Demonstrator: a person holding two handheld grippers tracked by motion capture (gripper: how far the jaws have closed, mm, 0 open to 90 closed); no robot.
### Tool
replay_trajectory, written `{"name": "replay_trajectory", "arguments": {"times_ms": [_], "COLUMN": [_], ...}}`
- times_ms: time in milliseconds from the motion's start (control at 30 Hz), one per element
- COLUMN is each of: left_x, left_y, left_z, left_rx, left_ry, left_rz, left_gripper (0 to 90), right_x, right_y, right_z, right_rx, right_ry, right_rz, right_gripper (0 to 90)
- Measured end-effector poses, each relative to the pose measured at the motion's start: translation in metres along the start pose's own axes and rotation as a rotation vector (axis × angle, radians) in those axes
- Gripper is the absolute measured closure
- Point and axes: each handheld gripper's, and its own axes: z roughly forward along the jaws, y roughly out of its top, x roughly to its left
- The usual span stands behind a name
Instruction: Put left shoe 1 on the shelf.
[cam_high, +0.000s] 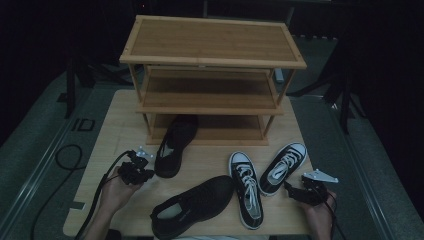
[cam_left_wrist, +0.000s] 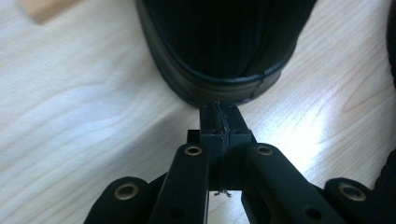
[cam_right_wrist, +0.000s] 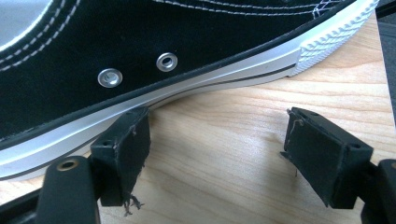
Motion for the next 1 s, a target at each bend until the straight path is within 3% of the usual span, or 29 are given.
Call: {"name": "replay_trajectory", "arguments": {"times_ms": [333,567,733,833,933,1000], "left_x": [-0.006,-0.007,-0.015,-0.020,-0.022,-0.024], "left_y": [0.003,0.005,0.015,0.023,0.027,0.026], "left_z": [0.013,0.015,0.021,0.024,0.025,0.024], "left_rx": [0.046,0.038,0.024,0.019,0.019,0.014], "left_ry": [0.019,0.016,0.005,0.015,0.044,0.034], "left_rz": [0.022,0.017,0.035,0.054,0.046,0.047], "left_gripper": [90.0,90.0,90.0,90.0,90.0,90.0], "right_x": [0.000,0.000,0.000,0.000,0.000,0.000], "right_y": [0.000,0.000,0.000,0.000,0.000,0.000], "right_z": [0.000,0.000,0.000,0.000,0.000,0.000], "right_rx": [0.000,0.000,0.000,0.000,0.000,0.000], "right_ry": [0.000,0.000,0.000,0.001,0.001,0.002], "right_rz": [-0.001,-0.001,-0.001,-0.001,-0.002,-0.002], "right_gripper": [22.4,22.4,22.4,22.4,22.4,22.4]}}
